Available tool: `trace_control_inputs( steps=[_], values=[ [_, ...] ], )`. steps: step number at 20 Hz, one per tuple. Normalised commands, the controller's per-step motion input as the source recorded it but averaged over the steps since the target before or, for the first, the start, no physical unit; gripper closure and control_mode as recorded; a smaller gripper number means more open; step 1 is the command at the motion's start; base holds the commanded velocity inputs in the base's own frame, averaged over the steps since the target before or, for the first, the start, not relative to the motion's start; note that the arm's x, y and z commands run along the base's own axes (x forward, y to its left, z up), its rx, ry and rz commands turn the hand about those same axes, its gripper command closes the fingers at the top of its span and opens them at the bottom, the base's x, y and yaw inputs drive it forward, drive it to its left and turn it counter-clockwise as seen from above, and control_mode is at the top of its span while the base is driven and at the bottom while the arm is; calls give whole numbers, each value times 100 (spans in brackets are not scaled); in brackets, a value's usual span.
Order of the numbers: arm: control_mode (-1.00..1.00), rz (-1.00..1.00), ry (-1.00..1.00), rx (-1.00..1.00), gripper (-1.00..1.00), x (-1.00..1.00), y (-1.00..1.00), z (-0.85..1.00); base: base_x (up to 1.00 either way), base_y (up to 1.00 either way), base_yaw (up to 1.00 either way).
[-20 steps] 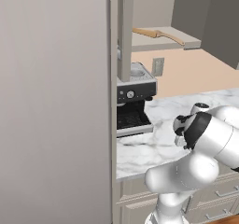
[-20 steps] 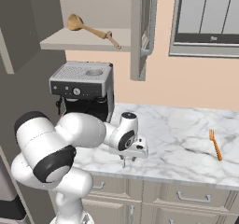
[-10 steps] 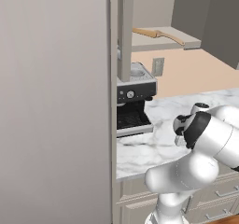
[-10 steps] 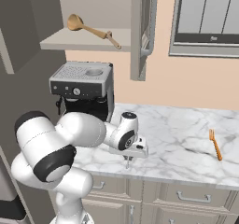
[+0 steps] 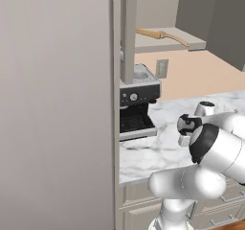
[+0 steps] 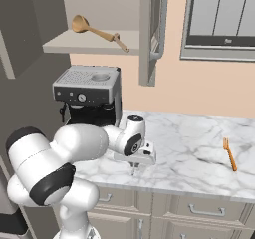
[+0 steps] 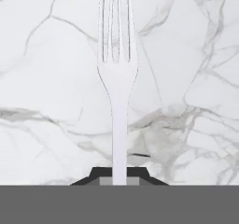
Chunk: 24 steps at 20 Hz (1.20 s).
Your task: Organize the utensils by type. Pick up the wooden spoons from the counter and place them in the open cabinet. Then pick up the metallic utensils from the counter and place them in the open drawer.
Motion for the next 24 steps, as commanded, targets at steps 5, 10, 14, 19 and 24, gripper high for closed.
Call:
trace_control_inputs(
  steps=[5, 10, 14, 19, 24],
  values=[
    [-100, 3, -4, 0, 100, -3, 14, 55, 0, 0, 0],
    [-100, 5, -2, 0, 100, -1, 1, 65, 0, 0, 0],
    [-100, 4, 0, 0, 100, -2, 1, 66, 0, 0, 0],
    [-100, 9, 0, -1, 100, -1, 21, 44, 0, 0, 0],
    [-100, 9, 0, 0, 100, -8, 24, 26, 0, 0, 0]
  ],
)
